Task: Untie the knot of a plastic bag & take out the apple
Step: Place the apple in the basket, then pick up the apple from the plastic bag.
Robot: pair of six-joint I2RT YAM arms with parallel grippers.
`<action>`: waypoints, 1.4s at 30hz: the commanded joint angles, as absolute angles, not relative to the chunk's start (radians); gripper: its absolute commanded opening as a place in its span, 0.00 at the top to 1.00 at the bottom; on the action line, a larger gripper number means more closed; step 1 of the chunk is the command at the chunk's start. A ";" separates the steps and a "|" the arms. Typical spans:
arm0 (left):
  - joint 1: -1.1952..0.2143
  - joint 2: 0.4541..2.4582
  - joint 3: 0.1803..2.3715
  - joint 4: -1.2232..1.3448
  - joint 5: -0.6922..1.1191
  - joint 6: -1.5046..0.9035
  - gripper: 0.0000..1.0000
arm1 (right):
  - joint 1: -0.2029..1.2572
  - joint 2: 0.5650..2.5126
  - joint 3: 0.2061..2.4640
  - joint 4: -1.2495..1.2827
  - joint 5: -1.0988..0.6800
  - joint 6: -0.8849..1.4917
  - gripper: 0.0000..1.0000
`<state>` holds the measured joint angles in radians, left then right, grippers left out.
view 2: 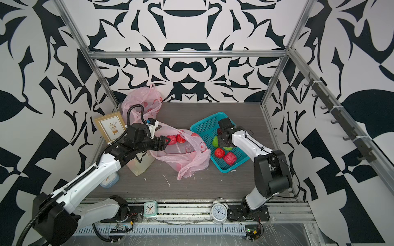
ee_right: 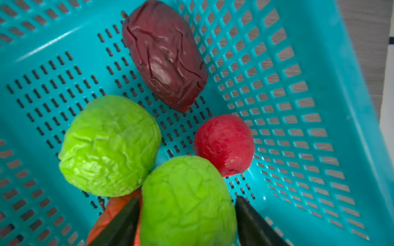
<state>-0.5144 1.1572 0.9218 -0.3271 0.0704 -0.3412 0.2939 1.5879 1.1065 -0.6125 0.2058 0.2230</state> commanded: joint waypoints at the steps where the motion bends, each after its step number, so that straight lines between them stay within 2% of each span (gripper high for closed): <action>1: -0.510 1.185 0.956 -0.345 -0.009 -0.285 0.22 | 0.288 1.496 1.140 -0.608 0.131 0.197 0.20; 7: -0.508 1.224 0.956 -0.300 -0.077 -0.245 0.22 | 0.314 1.290 1.159 -0.557 -0.012 0.170 0.18; 11: -0.491 1.263 0.955 -0.278 -0.108 -0.212 0.21 | 0.460 1.229 1.170 -0.499 -0.147 0.161 0.24; 15: -0.466 1.314 0.960 -0.253 -0.086 -0.203 0.21 | 0.661 1.282 1.192 -0.413 -0.230 0.174 0.28; 20: -0.455 1.303 0.960 -0.248 -0.097 -0.198 0.20 | 0.791 1.434 1.215 -0.281 -0.266 0.238 0.31; 25: -0.410 1.228 0.955 -0.275 -0.054 -0.243 0.20 | 0.869 1.649 1.310 -0.213 -0.150 0.278 0.34; 30: -0.347 1.171 0.949 -0.323 0.026 -0.297 0.20 | 0.891 1.843 1.451 -0.206 0.058 0.271 0.28; 42: -0.325 1.138 0.930 -0.302 0.133 -0.337 0.20 | 0.890 2.129 1.764 -0.302 0.239 0.190 0.22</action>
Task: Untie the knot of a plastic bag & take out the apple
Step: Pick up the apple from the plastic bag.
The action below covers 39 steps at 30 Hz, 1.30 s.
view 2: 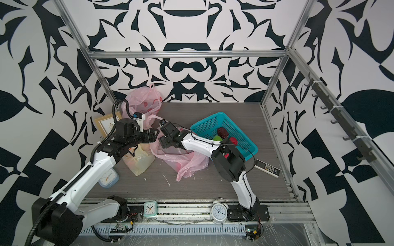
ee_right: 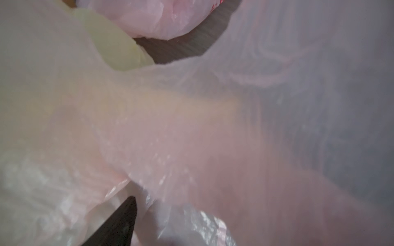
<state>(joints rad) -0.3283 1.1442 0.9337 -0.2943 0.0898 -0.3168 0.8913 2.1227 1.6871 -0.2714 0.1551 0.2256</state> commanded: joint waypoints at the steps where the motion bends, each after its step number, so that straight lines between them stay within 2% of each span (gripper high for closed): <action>1: -0.325 1.139 0.930 -0.300 0.138 -0.339 0.20 | 0.890 2.145 1.786 -0.316 0.247 0.188 0.22; 7: -0.325 1.140 0.929 -0.293 0.148 -0.342 0.20 | 0.888 2.233 1.873 -0.373 0.255 0.191 0.22; 15: -0.325 1.127 0.919 -0.289 0.157 -0.348 0.20 | 0.875 2.261 1.870 -0.382 0.282 0.216 0.20; 23: -0.325 1.123 0.907 -0.282 0.160 -0.355 0.20 | 0.867 2.289 1.885 -0.404 0.224 0.254 0.19; 25: -0.324 1.121 0.904 -0.284 0.161 -0.356 0.20 | 0.866 2.282 1.880 -0.403 0.211 0.258 0.22; 28: -0.325 1.117 0.907 -0.286 0.164 -0.353 0.20 | 0.866 2.247 1.847 -0.387 0.203 0.262 0.33; 33: -0.325 1.103 0.914 -0.304 0.166 -0.334 0.20 | 0.866 2.098 1.730 -0.323 0.093 0.264 0.47; 39: -0.325 1.066 0.936 -0.349 0.169 -0.311 0.20 | 0.864 1.907 1.598 -0.327 0.010 0.268 0.48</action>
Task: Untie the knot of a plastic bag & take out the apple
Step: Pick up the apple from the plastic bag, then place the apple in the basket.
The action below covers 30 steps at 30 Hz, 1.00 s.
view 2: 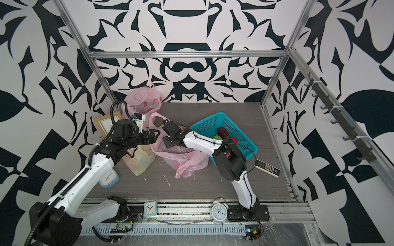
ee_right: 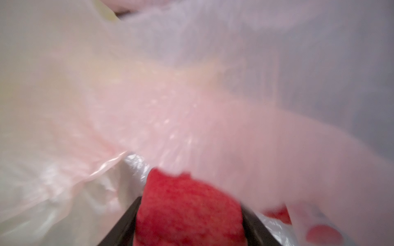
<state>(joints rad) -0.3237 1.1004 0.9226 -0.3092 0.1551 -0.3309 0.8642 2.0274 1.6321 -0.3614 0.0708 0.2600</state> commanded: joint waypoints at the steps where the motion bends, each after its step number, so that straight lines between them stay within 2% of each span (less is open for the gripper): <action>1: -0.325 1.061 0.943 -0.358 0.172 -0.307 0.20 | 0.862 1.876 1.573 -0.320 -0.010 0.269 0.48; 3: -0.325 1.049 0.963 -0.386 0.186 -0.299 0.20 | 0.852 1.802 1.513 -0.308 -0.084 0.276 0.48; 8: -0.325 1.027 0.999 -0.440 0.232 -0.281 0.20 | 0.743 1.604 1.362 -0.232 -0.503 0.356 0.48; 11: -0.325 1.023 1.005 -0.462 0.245 -0.273 0.20 | 0.650 1.478 1.270 -0.189 -0.611 0.403 0.48; 14: -0.325 1.021 1.005 -0.468 0.255 -0.272 0.20 | 0.572 1.346 1.209 -0.219 -0.513 0.386 0.48; 17: -0.325 1.027 1.001 -0.471 0.268 -0.275 0.20 | 0.536 1.272 1.207 -0.310 -0.256 0.306 0.46; 21: -0.332 1.057 1.004 -0.487 0.258 -0.275 0.23 | 0.524 1.301 1.240 -0.403 0.092 0.205 0.45; 24: -0.354 1.078 1.010 -0.511 0.233 -0.275 0.23 | 0.503 1.370 1.255 -0.407 0.238 0.156 0.45; 30: -0.450 1.131 1.040 -0.549 0.204 -0.251 0.23 | 0.437 1.544 1.314 -0.355 0.218 0.133 0.45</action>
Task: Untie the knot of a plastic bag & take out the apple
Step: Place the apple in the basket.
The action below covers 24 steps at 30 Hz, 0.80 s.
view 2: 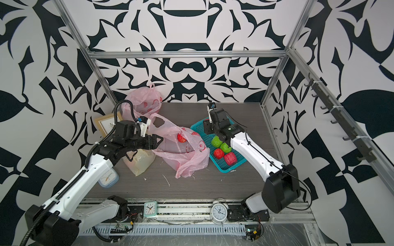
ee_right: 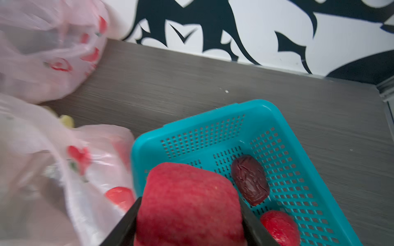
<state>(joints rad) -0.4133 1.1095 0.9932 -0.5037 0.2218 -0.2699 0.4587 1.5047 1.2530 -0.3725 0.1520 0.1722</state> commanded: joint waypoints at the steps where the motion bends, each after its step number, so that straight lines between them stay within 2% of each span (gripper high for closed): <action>1: -0.464 1.144 1.046 -0.554 0.200 -0.251 0.24 | 0.429 1.572 1.329 -0.354 0.211 0.134 0.45; 10: -0.581 1.298 1.071 -0.491 0.115 -0.300 0.23 | 0.374 1.812 1.441 -0.388 0.136 0.150 0.43; 16: -0.588 1.350 1.071 -0.426 0.064 -0.303 0.27 | 0.361 1.898 1.480 -0.399 0.115 0.150 0.42; 20: -0.588 1.322 1.044 -0.367 -0.019 -0.242 0.25 | 0.356 1.917 1.491 -0.408 0.096 0.142 0.25; 24: -0.588 1.323 1.020 -0.292 -0.072 -0.134 0.24 | 0.356 1.849 1.482 -0.424 0.065 0.140 0.20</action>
<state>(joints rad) -0.5892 1.3396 1.0512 -0.3698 -0.0071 -0.2230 0.3584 1.9362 1.4410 -0.4088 0.0910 0.1471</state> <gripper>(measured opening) 0.756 0.797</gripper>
